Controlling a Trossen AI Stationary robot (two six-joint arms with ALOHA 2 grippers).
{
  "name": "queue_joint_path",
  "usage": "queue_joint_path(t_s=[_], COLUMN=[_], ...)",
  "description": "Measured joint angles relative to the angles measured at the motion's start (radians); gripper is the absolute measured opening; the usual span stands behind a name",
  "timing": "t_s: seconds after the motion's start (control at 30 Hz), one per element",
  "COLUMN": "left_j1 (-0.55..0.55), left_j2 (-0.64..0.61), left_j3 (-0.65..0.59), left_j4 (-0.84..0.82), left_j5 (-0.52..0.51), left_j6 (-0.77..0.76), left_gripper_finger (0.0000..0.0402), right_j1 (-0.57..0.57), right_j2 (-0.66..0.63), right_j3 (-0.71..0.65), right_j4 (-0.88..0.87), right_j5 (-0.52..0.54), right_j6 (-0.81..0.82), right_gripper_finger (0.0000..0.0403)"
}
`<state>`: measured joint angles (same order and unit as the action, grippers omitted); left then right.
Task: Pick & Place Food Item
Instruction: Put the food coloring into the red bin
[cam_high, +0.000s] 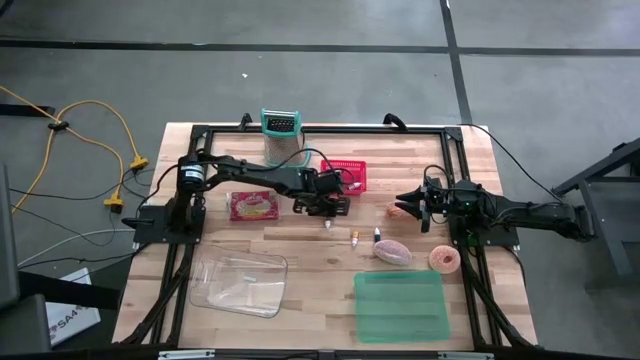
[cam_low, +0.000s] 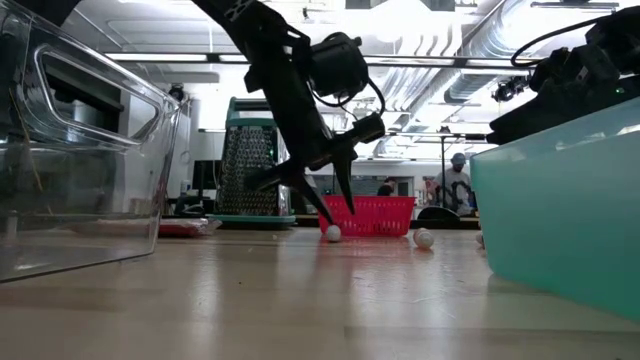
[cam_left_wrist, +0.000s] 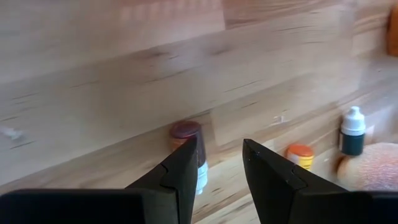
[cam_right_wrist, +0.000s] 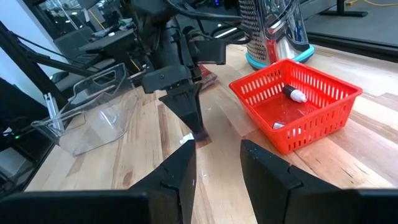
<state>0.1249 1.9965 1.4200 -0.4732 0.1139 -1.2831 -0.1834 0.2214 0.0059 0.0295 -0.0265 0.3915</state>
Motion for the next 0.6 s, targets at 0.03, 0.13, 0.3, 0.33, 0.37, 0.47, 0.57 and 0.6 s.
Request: queue_joint_path(t_s=[0.03,0.13,0.3,0.33,0.37,0.47,0.57,0.6], left_j1=[0.000,0.000,0.000,0.003,0.004,0.005,0.005,0.005], left_j2=[0.000,0.000,0.000,0.000,0.000,0.000,0.000,0.000], left_j3=[0.000,0.000,0.000,0.000,0.000,-0.001,-0.001,-0.001], left_j4=[0.000,0.001,0.009,0.008,0.008,0.009,0.010,0.010], left_j5=[0.000,0.000,0.009,0.011,0.013,0.015,0.015,0.016], left_j6=[-0.001,0.002,0.003,0.003,0.003,0.008,0.011,0.011], left_gripper_finger=[0.0124,0.0124,0.0124,0.0124,0.0124,0.0124,0.0124,0.0124], right_j1=[0.000,0.000,0.000,0.000,0.000,0.000,0.000,0.000], right_j2=[0.000,0.000,0.000,0.000,0.000,0.000,0.000,0.000], right_j3=[0.000,0.000,0.000,0.000,0.000,0.000,0.000,0.000], right_j4=[-0.001,0.000,0.001,0.001,0.001,0.001,0.001,0.001], right_j5=[0.000,-0.001,-0.002,-0.002,-0.002,-0.002,-0.002,-0.002], right_j6=[0.000,0.000,0.000,0.000,0.000,0.000,0.000,0.000], right_gripper_finger=[0.0114,0.0114,0.0114,0.0114,0.0114,0.0114,0.0114,0.0114])
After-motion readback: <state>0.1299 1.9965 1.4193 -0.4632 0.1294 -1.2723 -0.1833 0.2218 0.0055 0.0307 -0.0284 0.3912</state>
